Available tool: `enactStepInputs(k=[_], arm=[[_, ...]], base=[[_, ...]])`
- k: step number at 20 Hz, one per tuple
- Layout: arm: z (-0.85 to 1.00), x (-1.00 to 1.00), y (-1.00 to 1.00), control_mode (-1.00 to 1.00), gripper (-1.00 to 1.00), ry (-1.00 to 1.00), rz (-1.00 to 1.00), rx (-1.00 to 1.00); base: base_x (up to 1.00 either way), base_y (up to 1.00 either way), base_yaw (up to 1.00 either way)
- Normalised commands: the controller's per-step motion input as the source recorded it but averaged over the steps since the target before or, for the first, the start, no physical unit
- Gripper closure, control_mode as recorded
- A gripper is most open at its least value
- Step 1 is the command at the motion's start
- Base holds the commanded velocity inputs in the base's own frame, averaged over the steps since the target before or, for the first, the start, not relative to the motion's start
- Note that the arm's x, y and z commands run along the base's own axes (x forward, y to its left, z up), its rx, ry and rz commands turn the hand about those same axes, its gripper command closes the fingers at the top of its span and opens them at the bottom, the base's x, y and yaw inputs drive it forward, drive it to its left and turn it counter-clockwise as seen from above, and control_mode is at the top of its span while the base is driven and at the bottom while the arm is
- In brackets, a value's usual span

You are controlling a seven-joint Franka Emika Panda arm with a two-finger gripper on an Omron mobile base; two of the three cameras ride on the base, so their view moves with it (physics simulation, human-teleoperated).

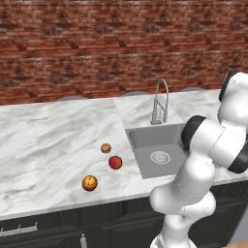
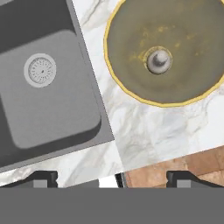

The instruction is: There is a mixed pile of frozen fruits and vegetables on the counter. Locate all the frozen vegetables and place the items in a bowl on the counter. Take all the frozen fruits and defrost them in a running sink.

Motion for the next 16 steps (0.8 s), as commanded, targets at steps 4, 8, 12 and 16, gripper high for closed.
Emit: enactStepInputs(k=[4,8,12,16], arm=[[0.42,-0.49,1.00,-1.00,-1.00,-0.11,-0.01,0.00],[0.33,-0.47,1.00,-1.00,-1.00,-0.10,0.00,0.00],[0.30,-0.50,1.00,-1.00,-1.00,-0.10,0.00,0.00],[0.25,-0.41,0.99,-1.00,-1.00,-0.08,0.00,0.00]], base=[[0.00,0.00,0.00],[0.00,0.00,0.00],[0.00,0.00,0.00],[0.00,0.00,0.00]])
